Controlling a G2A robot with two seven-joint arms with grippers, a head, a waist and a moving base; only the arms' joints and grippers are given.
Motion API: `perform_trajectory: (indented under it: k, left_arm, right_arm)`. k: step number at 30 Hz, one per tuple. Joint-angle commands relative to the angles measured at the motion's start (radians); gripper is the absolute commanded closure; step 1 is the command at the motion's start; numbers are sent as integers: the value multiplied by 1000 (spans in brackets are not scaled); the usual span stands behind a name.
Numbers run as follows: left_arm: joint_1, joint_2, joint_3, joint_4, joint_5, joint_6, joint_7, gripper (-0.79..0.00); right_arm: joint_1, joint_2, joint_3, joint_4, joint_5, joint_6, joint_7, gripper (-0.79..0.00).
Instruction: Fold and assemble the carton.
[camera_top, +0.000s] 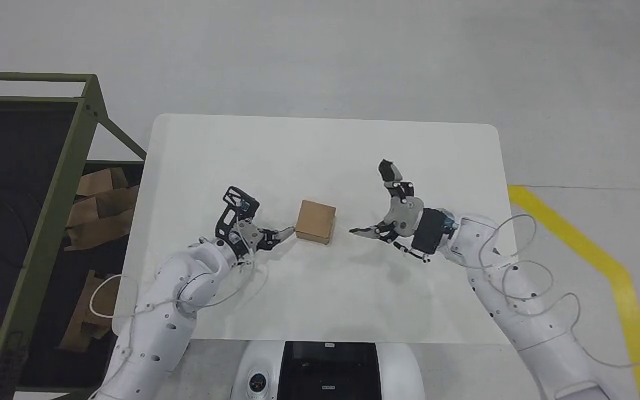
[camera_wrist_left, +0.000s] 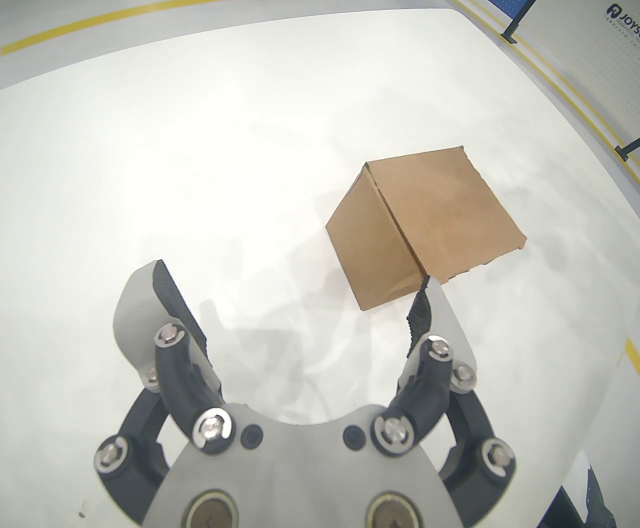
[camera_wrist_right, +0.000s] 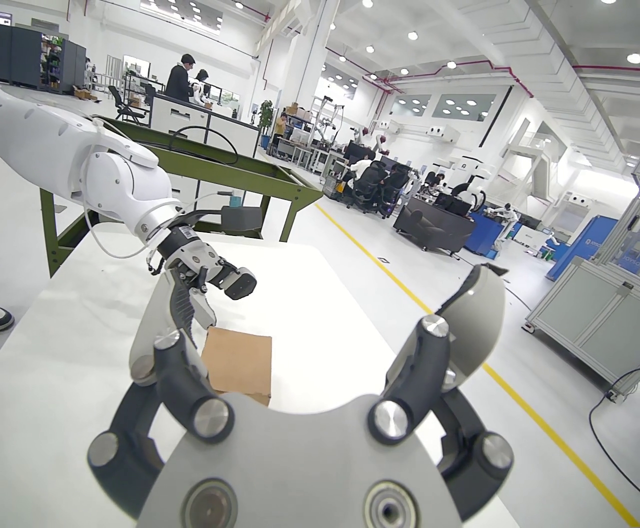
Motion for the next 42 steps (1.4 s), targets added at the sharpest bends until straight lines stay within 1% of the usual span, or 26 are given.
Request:
perform_trajectory:
  k: [1, 12, 16, 19, 21, 28, 35, 39, 42]
  left_arm:
    - [2, 0, 4, -4, 1, -3, 0, -785]
    - [-5, 0, 44, -11, 9, -11, -5, -785]
    - [-9, 1, 42, -8, 5, -12, -4, -785]
    - [-5, 4, 13, -10, -16, -4, 8, -785]
    - [1, 7, -14, -18, -31, 1, 20, -785]
    - [49, 19, -133, -72, -103, -6, 49, -785]
    - [97, 29, -236, -110, -160, -37, 85, -785]
    - [118, 31, -277, -116, -222, -53, 91, -785]
    - [120, 32, -280, -115, -231, -54, 88, -785]
  right_arm:
    - [-3, 0, 3, -2, 10, 5, 9, -785]
    - [-16, 3, 19, -4, 54, 8, 55, -785]
    - [-25, 6, 37, -3, 76, 21, 77, -785]
    - [-28, 9, 59, 5, 67, 60, 145, -785]
    - [-34, 9, 72, 2, 88, 79, 180, -785]
    - [-34, 9, 72, 2, 88, 79, 180, -785]
    - [-34, 9, 72, 2, 88, 79, 180, -785]
    - [-34, 9, 72, 2, 88, 79, 180, -785]
    - [-34, 9, 72, 2, 88, 79, 180, -784]
